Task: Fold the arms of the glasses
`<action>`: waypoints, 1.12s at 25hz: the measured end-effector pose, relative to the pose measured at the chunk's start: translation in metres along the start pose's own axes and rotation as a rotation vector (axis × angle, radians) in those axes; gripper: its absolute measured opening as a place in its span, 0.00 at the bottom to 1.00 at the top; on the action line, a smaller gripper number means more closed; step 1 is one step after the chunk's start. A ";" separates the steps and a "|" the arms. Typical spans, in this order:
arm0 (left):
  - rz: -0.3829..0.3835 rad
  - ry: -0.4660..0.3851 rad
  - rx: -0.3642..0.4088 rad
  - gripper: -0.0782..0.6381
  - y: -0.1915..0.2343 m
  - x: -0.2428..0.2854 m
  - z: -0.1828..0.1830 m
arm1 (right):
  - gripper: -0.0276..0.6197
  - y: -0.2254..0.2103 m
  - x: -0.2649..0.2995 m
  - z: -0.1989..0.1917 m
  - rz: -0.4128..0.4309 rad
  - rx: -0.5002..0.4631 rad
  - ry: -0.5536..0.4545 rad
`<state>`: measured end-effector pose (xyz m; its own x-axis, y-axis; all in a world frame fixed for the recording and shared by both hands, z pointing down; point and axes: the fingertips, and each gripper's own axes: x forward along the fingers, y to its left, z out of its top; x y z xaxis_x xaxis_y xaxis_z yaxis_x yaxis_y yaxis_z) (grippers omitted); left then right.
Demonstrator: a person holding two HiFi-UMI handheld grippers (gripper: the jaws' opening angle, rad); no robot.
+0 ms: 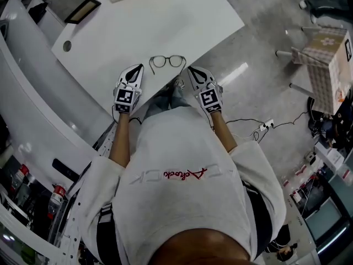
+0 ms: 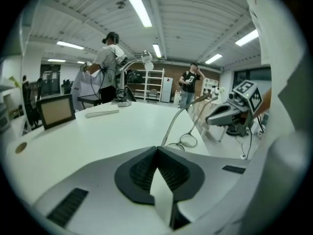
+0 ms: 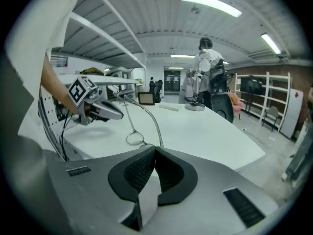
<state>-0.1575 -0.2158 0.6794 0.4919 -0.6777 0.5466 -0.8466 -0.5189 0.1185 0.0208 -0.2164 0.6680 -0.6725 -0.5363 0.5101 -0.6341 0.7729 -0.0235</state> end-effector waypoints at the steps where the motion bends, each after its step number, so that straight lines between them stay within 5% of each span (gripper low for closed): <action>1: -0.011 0.027 0.062 0.14 0.000 0.002 -0.003 | 0.05 0.000 0.004 -0.002 0.011 -0.052 0.022; 9: -0.113 0.175 0.402 0.14 0.005 0.021 -0.020 | 0.05 -0.008 0.027 -0.023 0.103 -0.433 0.176; 13: -0.180 0.199 0.547 0.14 0.001 0.024 -0.020 | 0.08 -0.006 0.032 -0.025 0.142 -0.518 0.198; 15: -0.201 0.208 0.593 0.21 -0.001 0.026 -0.020 | 0.23 -0.005 0.034 -0.025 0.156 -0.548 0.198; 18: -0.213 0.204 0.653 0.33 -0.005 0.030 -0.013 | 0.24 -0.007 0.036 -0.017 0.166 -0.577 0.183; 25: -0.239 0.175 0.728 0.31 -0.011 0.032 0.001 | 0.20 0.001 0.039 -0.001 0.238 -0.659 0.148; 28: -0.250 0.179 0.753 0.22 -0.015 0.034 0.000 | 0.15 0.005 0.040 -0.003 0.267 -0.694 0.148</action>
<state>-0.1282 -0.2312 0.6960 0.5546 -0.4345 0.7097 -0.3206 -0.8986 -0.2996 -0.0078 -0.2330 0.6906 -0.6804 -0.2880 0.6739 -0.0386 0.9324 0.3595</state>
